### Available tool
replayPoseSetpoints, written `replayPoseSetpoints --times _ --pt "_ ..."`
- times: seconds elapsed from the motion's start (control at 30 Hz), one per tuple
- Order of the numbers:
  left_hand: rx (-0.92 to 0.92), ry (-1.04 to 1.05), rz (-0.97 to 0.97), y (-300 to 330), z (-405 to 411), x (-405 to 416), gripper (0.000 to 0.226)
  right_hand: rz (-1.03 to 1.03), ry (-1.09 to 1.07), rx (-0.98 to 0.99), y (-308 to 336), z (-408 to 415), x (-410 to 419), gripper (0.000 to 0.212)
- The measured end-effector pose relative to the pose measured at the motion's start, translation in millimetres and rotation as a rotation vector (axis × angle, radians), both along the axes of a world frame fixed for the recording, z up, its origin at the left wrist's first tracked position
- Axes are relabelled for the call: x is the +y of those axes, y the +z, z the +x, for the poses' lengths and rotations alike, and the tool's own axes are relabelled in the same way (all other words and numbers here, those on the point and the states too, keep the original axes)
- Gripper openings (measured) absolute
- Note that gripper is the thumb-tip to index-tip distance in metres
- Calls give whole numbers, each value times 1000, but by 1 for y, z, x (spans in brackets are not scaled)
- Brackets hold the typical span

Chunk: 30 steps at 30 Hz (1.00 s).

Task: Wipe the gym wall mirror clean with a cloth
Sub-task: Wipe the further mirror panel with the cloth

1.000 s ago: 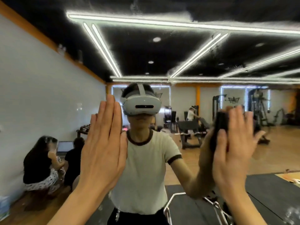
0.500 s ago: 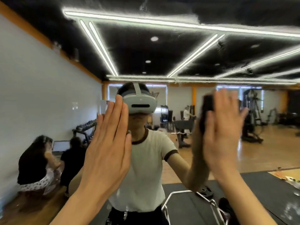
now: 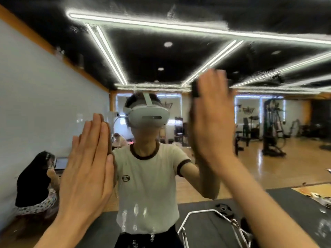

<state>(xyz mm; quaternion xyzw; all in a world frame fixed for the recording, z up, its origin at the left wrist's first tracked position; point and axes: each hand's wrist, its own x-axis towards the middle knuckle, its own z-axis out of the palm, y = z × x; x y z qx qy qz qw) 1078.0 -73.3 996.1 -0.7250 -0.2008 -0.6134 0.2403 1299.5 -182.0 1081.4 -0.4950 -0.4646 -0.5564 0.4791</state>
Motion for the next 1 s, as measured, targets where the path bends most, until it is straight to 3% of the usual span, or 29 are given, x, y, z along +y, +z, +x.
replayPoseSetpoints --times 0.1,0.17,0.3,0.4,0.5,0.57,0.7,0.8,0.9,1.0 --pt "35 20 -26 -1 2 -4 59 154 41 386 -8 74 -44 52" --pt "39 77 -4 1 1 -6 61 233 96 540 -11 70 -40 52" --pt "33 99 13 0 2 -6 63 251 84 331 -10 -30 13 53" --pt "30 88 19 0 1 -5 65 57 105 47 -28 -118 55 54" --pt "38 54 -2 1 -1 -7 64 -101 124 -141 -38 -118 53 50" --pt "53 14 -13 1 -4 -11 61 -111 93 -90 -41 -77 30 52" --pt "84 29 -38 -12 -22 -8 61 79 56 332 -64 14 -12 52" --pt "65 48 -88 -30 -42 4 63 231 68 515 -66 10 -5 50" --pt "41 75 -61 -35 -47 9 60 212 55 363 -55 -57 26 54" --pt "32 92 -38 -34 -46 10 59 -13 55 46 -59 -140 59 65"
